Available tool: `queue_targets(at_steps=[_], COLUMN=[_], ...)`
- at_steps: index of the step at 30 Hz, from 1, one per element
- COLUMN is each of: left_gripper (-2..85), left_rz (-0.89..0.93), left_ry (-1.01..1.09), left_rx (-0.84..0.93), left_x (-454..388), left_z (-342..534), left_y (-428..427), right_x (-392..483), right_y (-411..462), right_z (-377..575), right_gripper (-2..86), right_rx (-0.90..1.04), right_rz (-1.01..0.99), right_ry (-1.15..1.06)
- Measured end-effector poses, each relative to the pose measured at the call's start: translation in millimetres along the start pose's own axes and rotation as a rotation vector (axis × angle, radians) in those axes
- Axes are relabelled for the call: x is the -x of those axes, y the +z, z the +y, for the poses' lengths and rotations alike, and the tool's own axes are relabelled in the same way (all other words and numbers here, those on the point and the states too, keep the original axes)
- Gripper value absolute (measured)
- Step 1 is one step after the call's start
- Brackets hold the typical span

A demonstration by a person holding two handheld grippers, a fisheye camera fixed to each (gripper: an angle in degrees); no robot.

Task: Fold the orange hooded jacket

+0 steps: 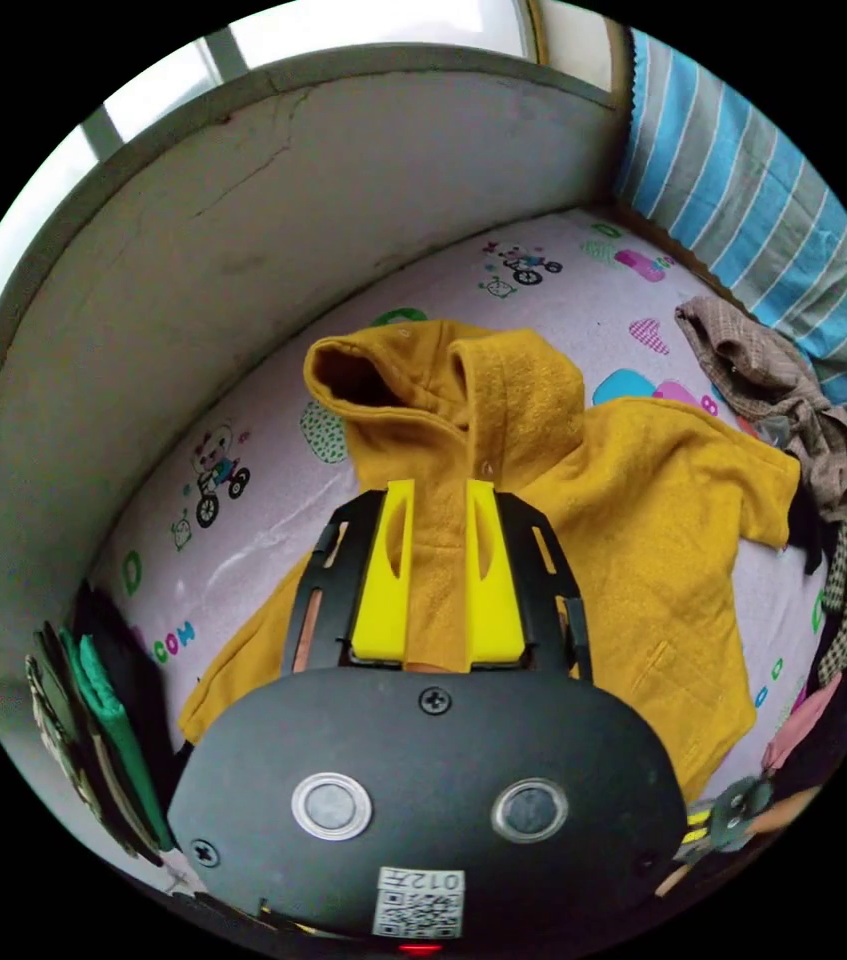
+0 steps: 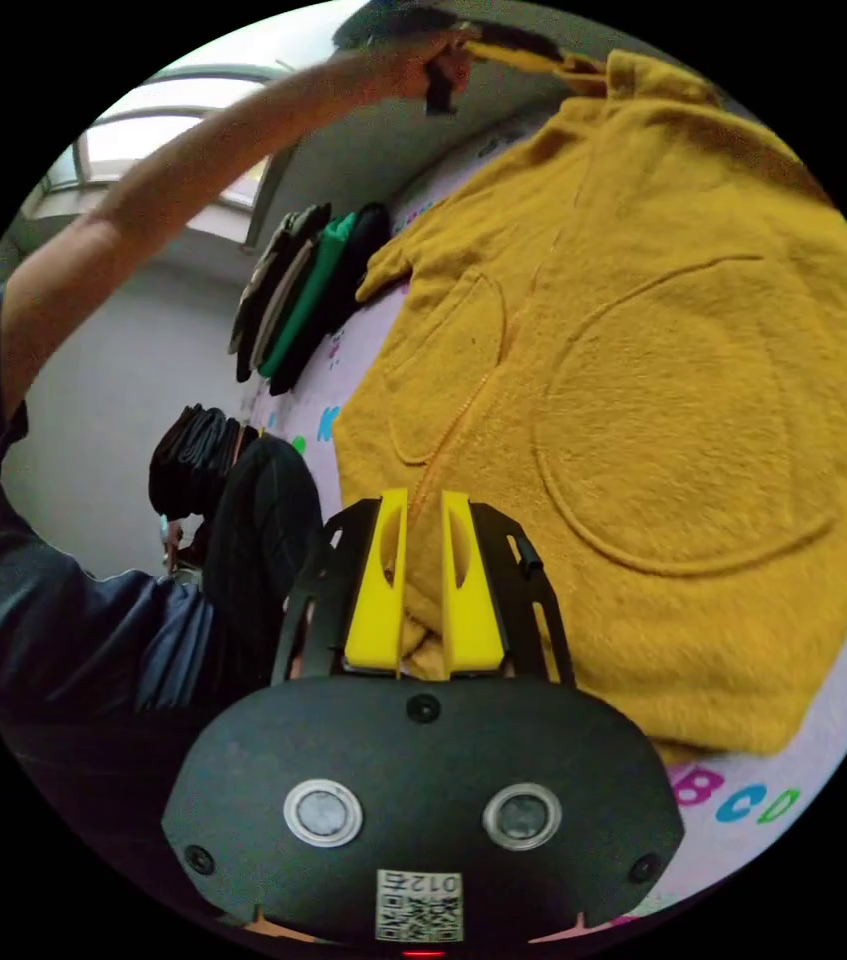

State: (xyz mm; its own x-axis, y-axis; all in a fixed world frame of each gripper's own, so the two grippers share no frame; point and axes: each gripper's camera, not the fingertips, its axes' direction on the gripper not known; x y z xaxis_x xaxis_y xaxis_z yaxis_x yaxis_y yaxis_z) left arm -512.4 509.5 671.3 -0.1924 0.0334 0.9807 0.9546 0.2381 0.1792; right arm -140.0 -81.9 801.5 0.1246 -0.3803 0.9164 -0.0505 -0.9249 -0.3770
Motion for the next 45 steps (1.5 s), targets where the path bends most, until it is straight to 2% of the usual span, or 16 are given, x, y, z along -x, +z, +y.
queue_targets(at_steps=[3,7,13,17,18,20,21,24,26,29,35,39,42,45], left_gripper=[4.6,5.5,7.9,9.0,9.2,9.4,9.4,9.3,9.1,8.2,4.5,2.0,1.3,0.9], left_rz=[0.094,0.245,0.558,0.656,0.667,0.682,0.690,0.700,0.703,0.715,0.662,0.691,0.723,0.753], left_ry=[0.093,0.266,0.166,0.060,0.027,-0.003,-0.008,-0.015,-0.030,-0.040,0.000,0.034,0.121,0.185], left_rx=[-0.008,0.083,0.244,0.314,0.320,0.316,0.323,0.315,0.326,0.352,0.360,0.323,0.255,0.278], left_x=[1.7,-27.7,-44.6,-43.4,-41.9,-41.8,-43.8,-50.1,-53.3,-60.6,-73.3,-74.2,-81.5,-95.3], left_z=[46.3,146.3,291.7,339.7,348.9,358.5,362.2,366.1,366.8,369.4,374.0,374.1,370.7,374.8], left_y=[-9.8,-10.5,6.5,20.3,24.0,27.9,30.8,38.9,47.5,62.0,73.9,61.8,28.0,18.5], right_x=[-1.3,-22.1,-49.4,-58.8,-56.8,-40.0,-35.9,-15.6,6.9,28.1,57.1,64.1,67.2,63.3], right_y=[-33.3,-86.0,-90.4,-66.6,-63.4,-47.5,-42.6,-15.8,10.4,48.3,111.6,122.9,88.0,71.5], right_z=[29.1,76.3,134.9,155.6,153.8,137.9,132.8,104.1,83.6,65.5,49.4,48.6,56.0,68.4], right_gripper=[5.1,5.9,8.5,8.0,8.0,8.1,8.3,8.8,8.8,8.6,4.4,2.9,2.6,2.3], right_rx=[-0.130,-0.279,-0.382,-0.474,-0.470,-0.391,-0.368,-0.257,-0.165,-0.031,0.101,0.125,0.000,0.013], right_rz=[0.119,0.314,0.195,0.066,0.096,0.345,0.389,0.580,0.774,0.951,1.188,1.223,1.066,0.992], right_ry=[0.047,0.269,0.620,0.736,0.723,0.639,0.612,0.450,0.281,0.085,-0.226,-0.255,-0.145,-0.134])
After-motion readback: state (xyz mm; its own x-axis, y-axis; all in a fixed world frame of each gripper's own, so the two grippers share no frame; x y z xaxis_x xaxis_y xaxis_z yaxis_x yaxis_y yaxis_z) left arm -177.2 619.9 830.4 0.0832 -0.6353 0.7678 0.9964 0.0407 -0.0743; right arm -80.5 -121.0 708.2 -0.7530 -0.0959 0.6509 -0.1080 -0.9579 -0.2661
